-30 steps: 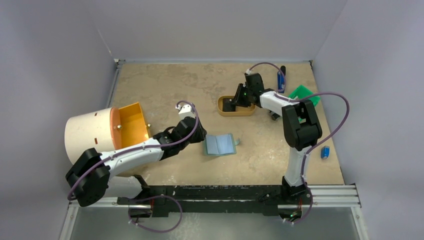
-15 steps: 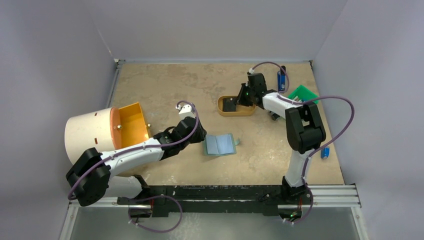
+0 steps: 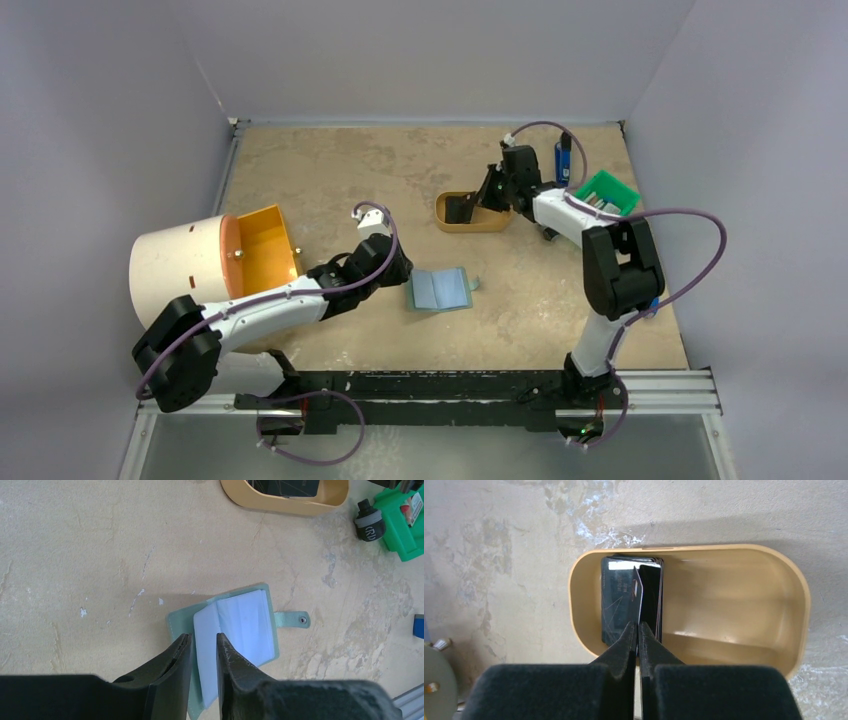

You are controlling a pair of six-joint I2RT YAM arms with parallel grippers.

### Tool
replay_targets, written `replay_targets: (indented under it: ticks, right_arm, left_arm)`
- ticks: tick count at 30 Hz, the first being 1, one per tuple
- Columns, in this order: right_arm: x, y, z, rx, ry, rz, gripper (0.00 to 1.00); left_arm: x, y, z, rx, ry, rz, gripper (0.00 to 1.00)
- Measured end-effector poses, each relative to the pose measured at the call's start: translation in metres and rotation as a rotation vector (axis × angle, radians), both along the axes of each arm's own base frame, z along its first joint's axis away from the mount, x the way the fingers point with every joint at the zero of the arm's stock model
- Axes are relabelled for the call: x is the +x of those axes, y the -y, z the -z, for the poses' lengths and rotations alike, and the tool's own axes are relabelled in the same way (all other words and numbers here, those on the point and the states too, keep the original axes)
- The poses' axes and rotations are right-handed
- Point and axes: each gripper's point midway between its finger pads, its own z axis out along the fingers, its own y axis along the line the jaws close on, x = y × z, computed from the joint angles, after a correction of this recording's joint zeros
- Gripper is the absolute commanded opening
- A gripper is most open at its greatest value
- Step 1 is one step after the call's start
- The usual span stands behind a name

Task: Put the credit cards into the card holder
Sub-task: Pick up the credit card from the storage box.

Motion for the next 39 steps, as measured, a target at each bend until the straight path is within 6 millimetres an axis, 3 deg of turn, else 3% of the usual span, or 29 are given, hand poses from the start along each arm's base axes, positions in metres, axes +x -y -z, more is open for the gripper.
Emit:
replay_targets:
  ticks: [15,24,27,32,35,39]
  right_arm:
    - [-0.025,-0.013,-0.058,0.222,-0.074,0.100,0.00]
    - [-0.045,-0.022,-0.099,0.470,-0.173,0.185,0.00]
    - [-0.049,-0.023,-0.115,0.473,-0.127,0.151,0.00]
    - [-0.079,-0.033,-0.139,0.356,0.037,-0.064,0.00]
    - [-0.118,-0.047,-0.128,0.261,0.085,-0.231,0.00]
    - [-0.164,-0.053,-0.072,0.170,0.007,-0.361,0.00]
  left_arm:
    - [0.000,-0.006,0.002,0.026,-0.005,-0.015,0.21]
    - [0.004,-0.008,-0.019,0.010,0.029,-0.037,0.22]
    - [0.004,-0.009,-0.028,-0.006,0.046,-0.039,0.27]
    - [0.002,-0.008,-0.030,-0.008,0.046,-0.024,0.51]
    - [-0.002,-0.005,-0.027,-0.019,0.033,0.002,0.54]
    - [-0.011,0.000,-0.014,-0.017,-0.008,0.047,0.52]
